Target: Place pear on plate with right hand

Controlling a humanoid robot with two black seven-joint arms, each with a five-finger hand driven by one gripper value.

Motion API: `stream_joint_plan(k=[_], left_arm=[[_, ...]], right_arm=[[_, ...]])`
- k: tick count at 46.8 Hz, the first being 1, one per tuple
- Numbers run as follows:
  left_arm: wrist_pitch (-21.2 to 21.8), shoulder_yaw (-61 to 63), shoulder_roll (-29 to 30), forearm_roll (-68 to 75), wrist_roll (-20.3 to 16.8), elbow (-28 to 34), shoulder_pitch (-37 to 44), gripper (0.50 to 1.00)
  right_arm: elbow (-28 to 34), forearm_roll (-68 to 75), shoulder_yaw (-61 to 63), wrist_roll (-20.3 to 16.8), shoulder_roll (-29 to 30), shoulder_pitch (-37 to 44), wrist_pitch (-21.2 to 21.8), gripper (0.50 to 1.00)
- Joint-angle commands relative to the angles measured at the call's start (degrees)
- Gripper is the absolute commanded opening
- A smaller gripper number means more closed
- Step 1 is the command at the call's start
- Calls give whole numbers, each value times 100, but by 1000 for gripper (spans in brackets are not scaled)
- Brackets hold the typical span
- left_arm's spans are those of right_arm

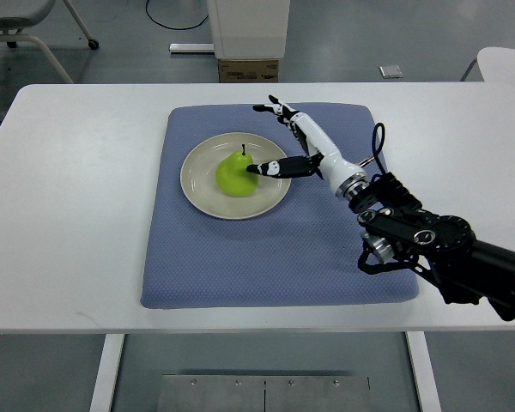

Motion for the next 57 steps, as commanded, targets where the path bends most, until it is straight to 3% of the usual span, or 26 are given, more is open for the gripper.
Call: stream_joint_plan(k=[1, 14, 36, 57], left_arm=[[-1, 0, 0, 0, 1, 0, 0, 1000], [-1, 0, 0, 0, 1, 0, 0, 1000], [-1, 0, 0, 0, 1, 0, 0, 1000], [-1, 0, 0, 0, 1, 0, 0, 1000]], right_arm=[[21, -1, 224, 0, -190, -70, 10, 998], [12, -1, 1454, -20, -445, -457, 194, 998], [12, -10, 4539, -1048, -6, -1178, 186, 1000], [-23, -18, 5560, -987, 355, -1371, 177, 1000]])
